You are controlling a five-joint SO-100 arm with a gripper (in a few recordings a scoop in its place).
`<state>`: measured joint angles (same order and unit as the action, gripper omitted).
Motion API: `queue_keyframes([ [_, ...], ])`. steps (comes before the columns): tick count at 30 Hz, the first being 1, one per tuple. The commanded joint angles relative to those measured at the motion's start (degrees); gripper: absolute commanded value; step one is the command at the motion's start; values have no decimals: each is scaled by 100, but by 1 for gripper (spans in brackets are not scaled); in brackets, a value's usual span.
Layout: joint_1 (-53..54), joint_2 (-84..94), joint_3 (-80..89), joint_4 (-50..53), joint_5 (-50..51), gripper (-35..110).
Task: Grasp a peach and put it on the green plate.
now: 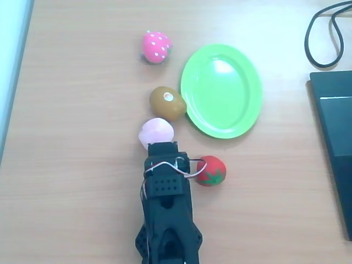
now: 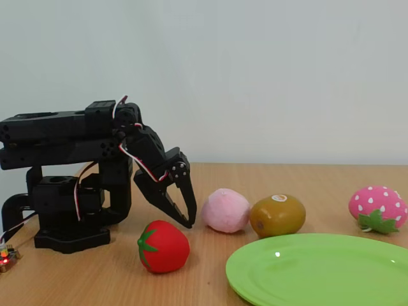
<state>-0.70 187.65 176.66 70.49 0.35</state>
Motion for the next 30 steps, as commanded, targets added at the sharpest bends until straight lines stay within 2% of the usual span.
queue_keyframes([
  [1, -132, 123, 88, 44, -62, -8],
  [22, -246, 123, 70, 44, -211, -8],
  [30, -360, -413, -773, 53, -114, -8],
])
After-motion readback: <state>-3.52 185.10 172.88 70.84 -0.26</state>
